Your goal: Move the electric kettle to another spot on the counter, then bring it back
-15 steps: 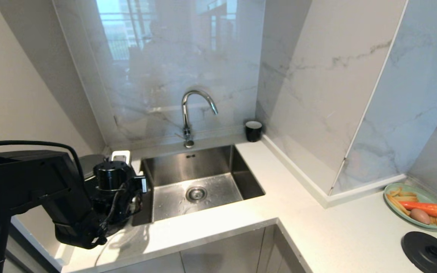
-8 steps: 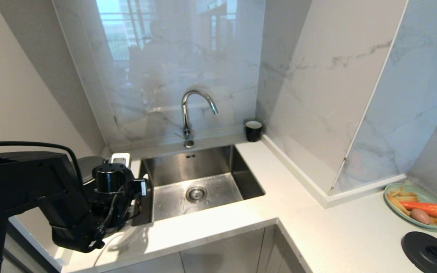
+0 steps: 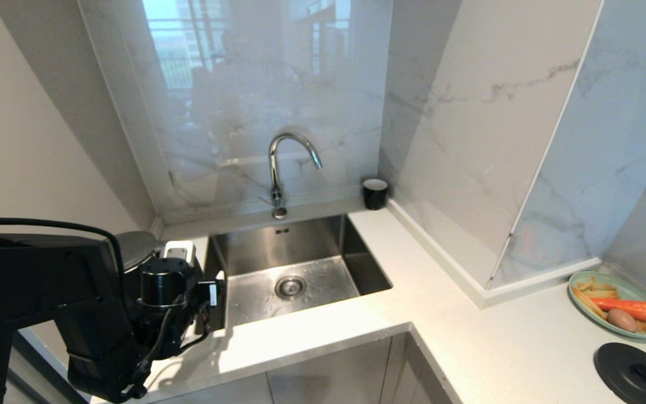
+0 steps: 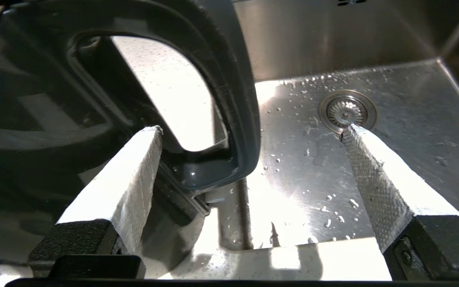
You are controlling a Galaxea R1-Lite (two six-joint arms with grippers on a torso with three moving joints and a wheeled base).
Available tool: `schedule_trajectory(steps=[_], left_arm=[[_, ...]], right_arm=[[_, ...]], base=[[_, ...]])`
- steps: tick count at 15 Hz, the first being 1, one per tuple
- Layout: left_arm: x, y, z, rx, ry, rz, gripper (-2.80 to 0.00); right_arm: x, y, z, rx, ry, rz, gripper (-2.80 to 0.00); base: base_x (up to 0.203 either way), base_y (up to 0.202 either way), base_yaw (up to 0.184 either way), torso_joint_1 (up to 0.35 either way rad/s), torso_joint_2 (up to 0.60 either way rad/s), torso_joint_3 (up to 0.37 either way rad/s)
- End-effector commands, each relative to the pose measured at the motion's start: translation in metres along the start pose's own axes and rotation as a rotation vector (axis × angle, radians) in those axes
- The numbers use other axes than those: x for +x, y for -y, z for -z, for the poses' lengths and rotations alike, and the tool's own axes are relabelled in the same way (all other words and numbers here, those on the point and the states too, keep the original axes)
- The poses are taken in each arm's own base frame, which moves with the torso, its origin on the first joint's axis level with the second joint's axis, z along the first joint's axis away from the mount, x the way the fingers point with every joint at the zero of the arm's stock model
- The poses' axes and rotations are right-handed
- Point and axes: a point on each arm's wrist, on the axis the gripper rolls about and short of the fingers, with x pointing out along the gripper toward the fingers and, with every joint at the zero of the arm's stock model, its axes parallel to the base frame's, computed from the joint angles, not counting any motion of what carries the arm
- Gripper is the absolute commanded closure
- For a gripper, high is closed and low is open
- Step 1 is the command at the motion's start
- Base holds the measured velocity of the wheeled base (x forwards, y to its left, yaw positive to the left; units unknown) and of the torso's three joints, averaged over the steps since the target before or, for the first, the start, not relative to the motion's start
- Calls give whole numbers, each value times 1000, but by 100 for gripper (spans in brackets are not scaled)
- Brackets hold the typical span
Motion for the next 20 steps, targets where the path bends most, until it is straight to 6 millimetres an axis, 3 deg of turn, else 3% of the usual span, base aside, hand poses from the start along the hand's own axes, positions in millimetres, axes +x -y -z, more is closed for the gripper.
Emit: schedule_trajectory(steps=[1,8,11,15,20], left_arm=[[-2,1,1,-2,3,-19,-280],[-28,-1,16,-36,-14,-1,-280],[-52,4,28,1,-41,13,-280],[-79,7,8,-26,24,56,-280],[-129,17,-9,-32,97,204,-280]], right_arm=[[0,0,0,0,0,-1,0],[0,0,0,2,0,0,0],[0,0,0,2,1,0,0],[0,0,0,2,1,0,0],[0,0,0,2,-1,0,0]], base=[[0,0,0,0,0,0],[0,0,0,0,0,0],[0,0,0,0,0,0],[0,0,0,0,0,0],[0,0,0,0,0,0]])
